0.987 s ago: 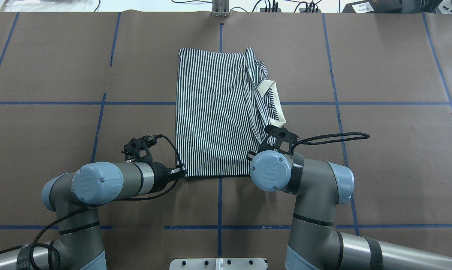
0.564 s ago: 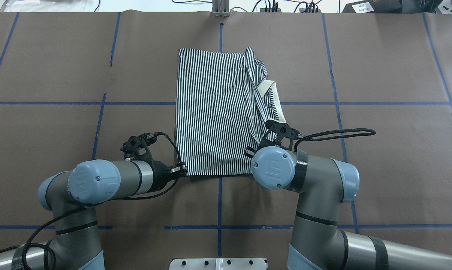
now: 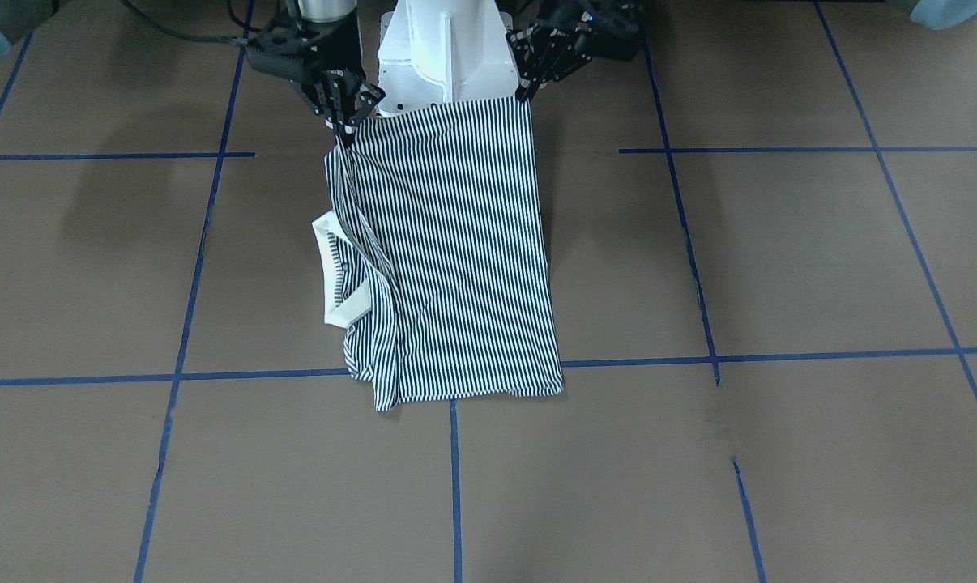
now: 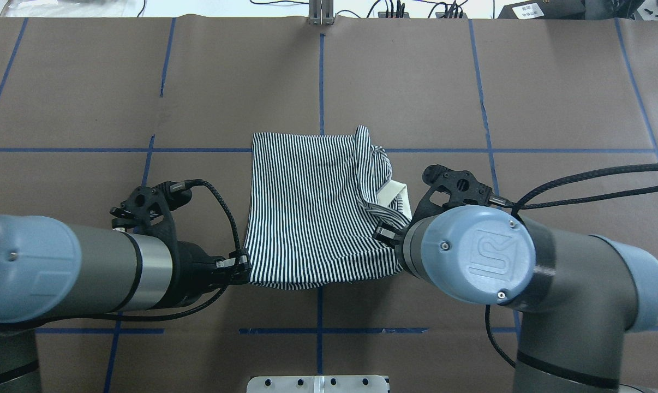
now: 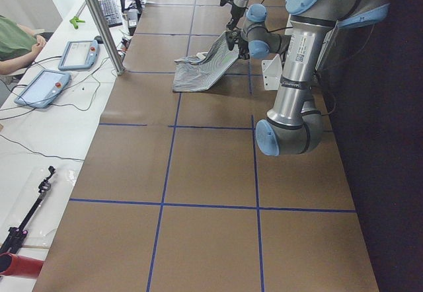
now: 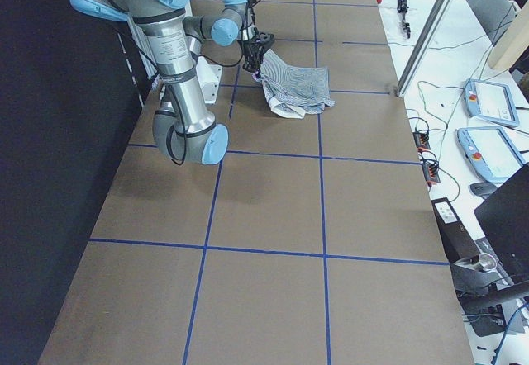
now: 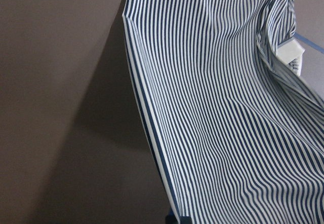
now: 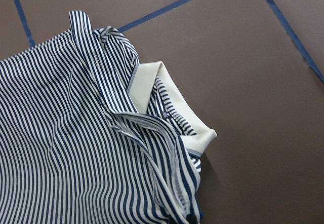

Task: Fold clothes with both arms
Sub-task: 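Lift the near edge with both grippers and fold it away from the robot, then lay the fold down and open both grippers, raising the left gripper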

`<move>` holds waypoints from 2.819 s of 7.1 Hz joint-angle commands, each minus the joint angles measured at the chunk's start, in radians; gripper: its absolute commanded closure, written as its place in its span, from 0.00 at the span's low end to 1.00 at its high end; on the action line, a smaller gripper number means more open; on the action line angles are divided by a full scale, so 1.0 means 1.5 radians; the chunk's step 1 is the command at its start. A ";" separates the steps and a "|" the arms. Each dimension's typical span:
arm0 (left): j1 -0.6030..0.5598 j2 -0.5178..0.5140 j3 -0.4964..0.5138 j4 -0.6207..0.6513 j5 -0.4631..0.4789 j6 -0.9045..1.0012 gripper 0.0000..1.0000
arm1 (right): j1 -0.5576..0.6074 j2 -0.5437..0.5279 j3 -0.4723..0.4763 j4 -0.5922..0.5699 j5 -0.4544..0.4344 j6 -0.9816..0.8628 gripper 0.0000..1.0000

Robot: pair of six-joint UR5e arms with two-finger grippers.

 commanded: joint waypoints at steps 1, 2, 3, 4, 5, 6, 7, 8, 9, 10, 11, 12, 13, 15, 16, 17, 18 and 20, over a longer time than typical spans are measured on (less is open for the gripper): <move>-0.003 -0.031 -0.012 0.074 0.001 0.015 1.00 | -0.009 0.009 0.002 -0.036 0.007 0.007 1.00; -0.031 -0.061 0.038 0.074 0.000 0.057 1.00 | 0.003 0.041 -0.049 -0.029 0.001 -0.004 1.00; -0.061 -0.085 0.095 0.070 -0.001 0.078 1.00 | 0.035 0.058 -0.116 0.030 0.002 -0.010 1.00; -0.085 -0.109 0.144 0.065 -0.001 0.108 1.00 | 0.062 0.062 -0.176 0.094 0.005 -0.027 1.00; -0.110 -0.119 0.191 0.034 -0.001 0.120 1.00 | 0.092 0.082 -0.237 0.137 0.007 -0.041 1.00; -0.130 -0.122 0.245 -0.017 -0.001 0.132 1.00 | 0.118 0.107 -0.308 0.166 0.008 -0.064 1.00; -0.150 -0.139 0.307 -0.055 -0.001 0.158 1.00 | 0.133 0.130 -0.394 0.228 0.008 -0.067 1.00; -0.161 -0.151 0.362 -0.090 -0.001 0.165 1.00 | 0.137 0.138 -0.456 0.289 0.008 -0.070 1.00; -0.171 -0.154 0.413 -0.125 0.000 0.183 1.00 | 0.140 0.145 -0.494 0.313 0.008 -0.072 1.00; -0.179 -0.166 0.467 -0.163 0.000 0.191 1.00 | 0.141 0.156 -0.524 0.315 0.008 -0.073 1.00; -0.181 -0.180 0.515 -0.189 0.012 0.199 1.00 | 0.141 0.163 -0.539 0.316 0.008 -0.078 1.00; -0.180 -0.183 0.539 -0.202 0.019 0.200 1.00 | 0.141 0.163 -0.542 0.316 0.009 -0.078 1.00; -0.180 -0.183 0.546 -0.203 0.019 0.211 1.00 | 0.141 0.163 -0.542 0.316 0.009 -0.083 1.00; -0.188 -0.172 0.542 -0.227 0.016 0.325 0.01 | 0.144 0.165 -0.538 0.317 0.010 -0.147 0.01; -0.214 -0.151 0.521 -0.233 0.003 0.377 0.00 | 0.161 0.166 -0.531 0.314 0.047 -0.158 0.00; -0.254 -0.133 0.502 -0.233 -0.062 0.448 0.00 | 0.178 0.169 -0.509 0.310 0.081 -0.196 0.00; -0.285 -0.108 0.487 -0.237 -0.107 0.516 0.00 | 0.178 0.169 -0.487 0.307 0.082 -0.212 0.00; -0.287 -0.104 0.486 -0.249 -0.107 0.520 0.00 | 0.122 0.165 -0.483 0.307 0.034 -0.224 0.00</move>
